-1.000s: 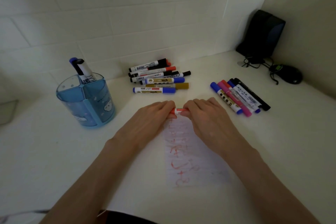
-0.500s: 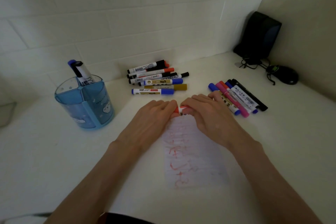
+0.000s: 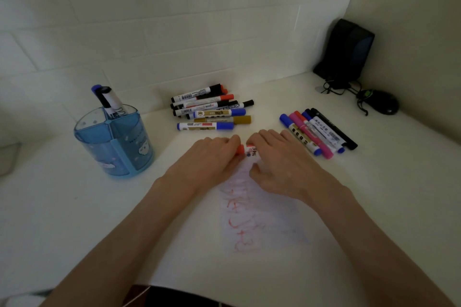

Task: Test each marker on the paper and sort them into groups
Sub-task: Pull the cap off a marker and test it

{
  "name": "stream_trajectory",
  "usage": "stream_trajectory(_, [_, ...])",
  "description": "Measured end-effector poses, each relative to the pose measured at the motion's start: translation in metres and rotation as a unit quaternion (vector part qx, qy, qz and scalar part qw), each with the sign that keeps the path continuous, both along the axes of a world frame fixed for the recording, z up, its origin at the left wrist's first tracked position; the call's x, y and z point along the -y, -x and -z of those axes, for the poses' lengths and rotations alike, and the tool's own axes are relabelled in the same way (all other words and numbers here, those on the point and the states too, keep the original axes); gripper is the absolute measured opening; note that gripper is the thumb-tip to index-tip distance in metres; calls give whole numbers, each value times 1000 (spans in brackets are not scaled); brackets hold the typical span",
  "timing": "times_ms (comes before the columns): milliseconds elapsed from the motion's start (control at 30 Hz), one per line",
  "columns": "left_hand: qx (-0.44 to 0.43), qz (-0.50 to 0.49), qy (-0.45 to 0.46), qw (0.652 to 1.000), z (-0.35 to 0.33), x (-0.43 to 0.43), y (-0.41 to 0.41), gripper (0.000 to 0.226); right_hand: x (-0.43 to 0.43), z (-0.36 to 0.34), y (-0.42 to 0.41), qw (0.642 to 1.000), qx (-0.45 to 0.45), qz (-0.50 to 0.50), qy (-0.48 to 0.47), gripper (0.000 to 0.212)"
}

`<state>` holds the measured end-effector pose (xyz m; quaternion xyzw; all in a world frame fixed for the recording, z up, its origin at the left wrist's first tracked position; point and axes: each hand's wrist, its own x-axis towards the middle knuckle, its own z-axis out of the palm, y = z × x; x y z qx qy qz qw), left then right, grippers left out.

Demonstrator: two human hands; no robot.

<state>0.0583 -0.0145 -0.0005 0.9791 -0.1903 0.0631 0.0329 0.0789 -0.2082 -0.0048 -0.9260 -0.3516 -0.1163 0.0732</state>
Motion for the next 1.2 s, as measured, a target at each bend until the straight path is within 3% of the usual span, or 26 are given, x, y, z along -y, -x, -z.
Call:
stream_trajectory(67, [-5, -6, 6, 1000, -1, -1, 3, 23, 0, 1, -1, 999, 6, 17, 26, 37])
stream_trajectory(233, [-25, 2, 49, 998, 2, 10, 10, 42, -13, -1, -2, 996, 68, 47, 22, 16])
stream_trajectory(367, [-22, 19, 131, 991, -3, 17, 16, 31, -18, -7, 5, 990, 127, 67, -17, 21])
stream_trajectory(433, [-14, 19, 65, 998, -7, 16, 18, 24, -18, -11, 6, 986, 142, 81, -24, 28])
stream_trajectory(533, [-19, 26, -9, 999, -5, 17, 23, 47, -14, -10, 1, 984, 162, 71, 15, 36])
stream_trajectory(767, [-11, 9, 4, 1000, -2, 25, 40, 42, -5, 2, -10, 977, 206, -35, -36, 52])
stream_trajectory(1000, [-11, -45, -70, 996, -4, 29, 45, 58, -5, 6, -14, 977, 194, -64, -55, 47])
stream_trajectory(1200, [13, -35, -102, 994, 0, 30, 48, 68, -5, 5, -12, 979, 175, -84, -67, 43])
